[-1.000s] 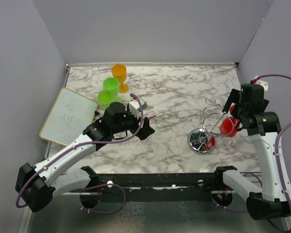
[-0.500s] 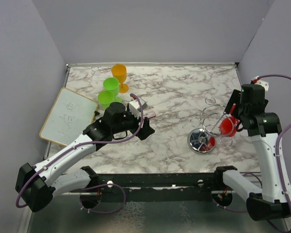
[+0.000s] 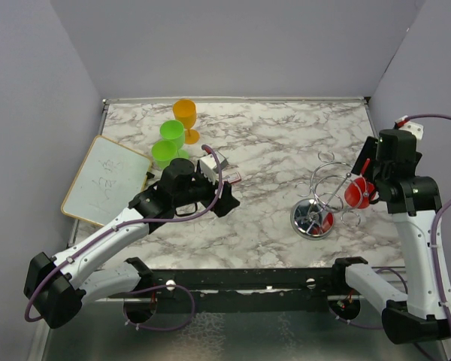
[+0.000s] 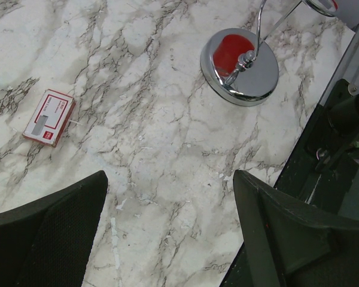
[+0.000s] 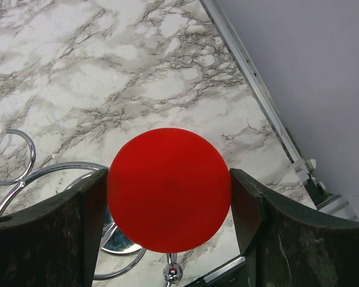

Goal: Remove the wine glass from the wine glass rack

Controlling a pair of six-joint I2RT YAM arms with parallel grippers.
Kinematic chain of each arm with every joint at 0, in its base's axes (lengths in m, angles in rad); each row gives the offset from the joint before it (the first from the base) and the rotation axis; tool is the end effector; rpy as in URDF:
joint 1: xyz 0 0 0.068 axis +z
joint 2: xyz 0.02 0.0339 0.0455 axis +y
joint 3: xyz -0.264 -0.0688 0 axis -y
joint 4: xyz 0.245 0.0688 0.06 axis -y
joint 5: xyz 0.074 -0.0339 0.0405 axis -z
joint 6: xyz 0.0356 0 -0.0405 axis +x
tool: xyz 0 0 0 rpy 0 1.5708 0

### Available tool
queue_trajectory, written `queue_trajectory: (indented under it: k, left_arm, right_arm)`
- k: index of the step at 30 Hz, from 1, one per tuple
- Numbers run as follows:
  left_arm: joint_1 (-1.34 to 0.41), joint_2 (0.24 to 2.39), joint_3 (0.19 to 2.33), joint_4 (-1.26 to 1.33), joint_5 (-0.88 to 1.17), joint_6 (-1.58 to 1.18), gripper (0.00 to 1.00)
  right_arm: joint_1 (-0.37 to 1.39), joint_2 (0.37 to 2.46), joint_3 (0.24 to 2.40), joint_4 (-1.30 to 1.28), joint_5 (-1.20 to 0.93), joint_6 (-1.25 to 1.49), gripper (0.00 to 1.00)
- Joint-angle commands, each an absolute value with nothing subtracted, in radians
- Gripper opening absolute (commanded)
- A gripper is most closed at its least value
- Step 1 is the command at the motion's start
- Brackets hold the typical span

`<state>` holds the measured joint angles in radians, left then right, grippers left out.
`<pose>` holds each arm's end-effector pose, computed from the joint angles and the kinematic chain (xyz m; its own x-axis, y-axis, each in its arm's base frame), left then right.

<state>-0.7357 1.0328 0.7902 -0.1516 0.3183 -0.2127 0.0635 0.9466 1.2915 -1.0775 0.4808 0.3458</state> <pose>0.1679 -0.1670 0.2982 -0.4581 0.1442 -0.8771 0.7723 0.5531 -0.3124 0.1552 -0.0066 0.3964 -0.5307 0.2674 -0.8043 0.4961 0.8674 -0.0390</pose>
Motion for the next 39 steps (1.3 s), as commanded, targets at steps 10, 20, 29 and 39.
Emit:
queue_trajectory:
  k: [10, 20, 29, 39]
  left_arm:
    - [-0.744, 1.035, 0.789, -0.164, 0.296, -0.198, 0.88]
    - [-0.746, 1.040, 0.791, -0.166, 0.294, -0.196, 0.88]
    - [-0.747, 1.042, 0.790, -0.166, 0.292, -0.195, 0.88]
    - [-0.747, 1.044, 0.792, -0.169, 0.283, -0.192, 0.88]
  right_arm:
    - [0.060, 0.930, 1.317, -1.081, 0.591, 0.327, 0.72]
    - [0.061, 0.937, 1.316, -1.052, 0.644, 0.313, 0.71]
    - [0.060, 0.977, 1.350, -1.002, 0.675, 0.297, 0.71]
    - [0.060, 1.016, 1.440, -0.921, 0.713, 0.223, 0.70]
